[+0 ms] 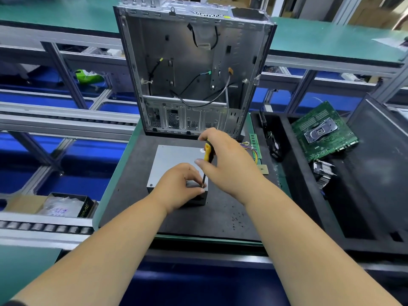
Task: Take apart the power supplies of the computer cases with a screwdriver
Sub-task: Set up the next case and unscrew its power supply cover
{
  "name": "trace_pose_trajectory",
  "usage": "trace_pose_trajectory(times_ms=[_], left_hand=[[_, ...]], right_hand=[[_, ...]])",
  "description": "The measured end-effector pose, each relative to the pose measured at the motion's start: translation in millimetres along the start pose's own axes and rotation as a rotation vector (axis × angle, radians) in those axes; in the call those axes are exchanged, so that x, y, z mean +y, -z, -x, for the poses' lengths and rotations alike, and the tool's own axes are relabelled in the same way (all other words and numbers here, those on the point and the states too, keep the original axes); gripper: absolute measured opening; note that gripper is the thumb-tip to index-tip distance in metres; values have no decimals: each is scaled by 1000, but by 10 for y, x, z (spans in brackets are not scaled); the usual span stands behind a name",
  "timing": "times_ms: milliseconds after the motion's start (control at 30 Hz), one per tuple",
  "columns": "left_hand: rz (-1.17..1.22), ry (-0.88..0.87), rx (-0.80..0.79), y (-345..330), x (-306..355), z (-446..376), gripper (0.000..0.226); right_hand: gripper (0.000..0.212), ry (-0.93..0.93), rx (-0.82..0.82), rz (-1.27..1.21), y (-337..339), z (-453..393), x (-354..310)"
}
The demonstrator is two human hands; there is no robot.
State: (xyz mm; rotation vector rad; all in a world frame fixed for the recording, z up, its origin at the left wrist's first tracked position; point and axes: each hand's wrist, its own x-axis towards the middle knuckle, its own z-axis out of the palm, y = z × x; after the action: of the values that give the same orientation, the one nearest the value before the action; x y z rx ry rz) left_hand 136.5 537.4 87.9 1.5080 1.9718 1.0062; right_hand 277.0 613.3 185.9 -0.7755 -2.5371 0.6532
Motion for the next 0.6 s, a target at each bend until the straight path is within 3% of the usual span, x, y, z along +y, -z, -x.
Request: trace_pose_trajectory(times_ms=[67,267,600], left_hand=[[6,12,10,-3,9,8,14],[-62,28,42,-13,38,-21,21],[104,60,120,-165,276,-160,23]], right_hand=[[37,-7,30,11,-13,-1,15],[61,-53,7,-131,25,18,87],[30,-189,311,-255,436,168,498]])
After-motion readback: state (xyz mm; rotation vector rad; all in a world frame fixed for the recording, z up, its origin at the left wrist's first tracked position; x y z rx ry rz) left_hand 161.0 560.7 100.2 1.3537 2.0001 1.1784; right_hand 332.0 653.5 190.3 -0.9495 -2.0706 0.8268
